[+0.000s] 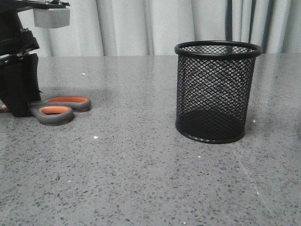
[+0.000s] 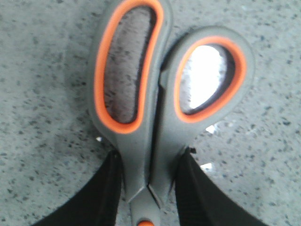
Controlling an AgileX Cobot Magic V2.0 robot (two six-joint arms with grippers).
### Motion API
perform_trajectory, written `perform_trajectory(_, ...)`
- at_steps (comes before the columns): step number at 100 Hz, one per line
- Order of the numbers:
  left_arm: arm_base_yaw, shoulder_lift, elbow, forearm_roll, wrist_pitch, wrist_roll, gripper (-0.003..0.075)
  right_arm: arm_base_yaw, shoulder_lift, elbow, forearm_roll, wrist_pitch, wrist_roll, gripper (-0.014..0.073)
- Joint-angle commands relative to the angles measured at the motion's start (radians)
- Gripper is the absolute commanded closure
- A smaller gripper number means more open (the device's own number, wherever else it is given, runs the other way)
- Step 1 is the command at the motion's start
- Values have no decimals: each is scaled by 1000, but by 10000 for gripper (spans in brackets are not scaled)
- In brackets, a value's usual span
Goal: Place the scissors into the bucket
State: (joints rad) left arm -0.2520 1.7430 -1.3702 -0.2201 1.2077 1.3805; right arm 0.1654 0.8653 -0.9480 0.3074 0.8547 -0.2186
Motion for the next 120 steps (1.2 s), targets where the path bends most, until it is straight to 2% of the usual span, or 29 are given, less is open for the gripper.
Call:
perform_trajectory(1, -10, -82, -19, -9, 70, -9, 723, 0, -1, -34, 8, -55, -10, 169)
perform_trajectory(19, -10, -158, -22, -9, 70, -9, 723, 0, -1, -34, 23, -70, -10, 169)
perform_trajectory(46, -27, -265, -117, -14, 70, -66, 729, 0, -1, -34, 92, -105, -10, 169)
perform_trajectory(60, -80, -307, -181, -14, 70, -98, 729, 0, -3, -34, 207, -142, -54, 169)
perform_trajectory(86, -213, -337, -314, -12, 70, -209, 729, 0, -3, -34, 576, -144, -270, 169)
perform_trajectory(120, -405, -335, -429, 14, 19, -288, 729, 0, -3, -34, 746, -124, -331, 169)
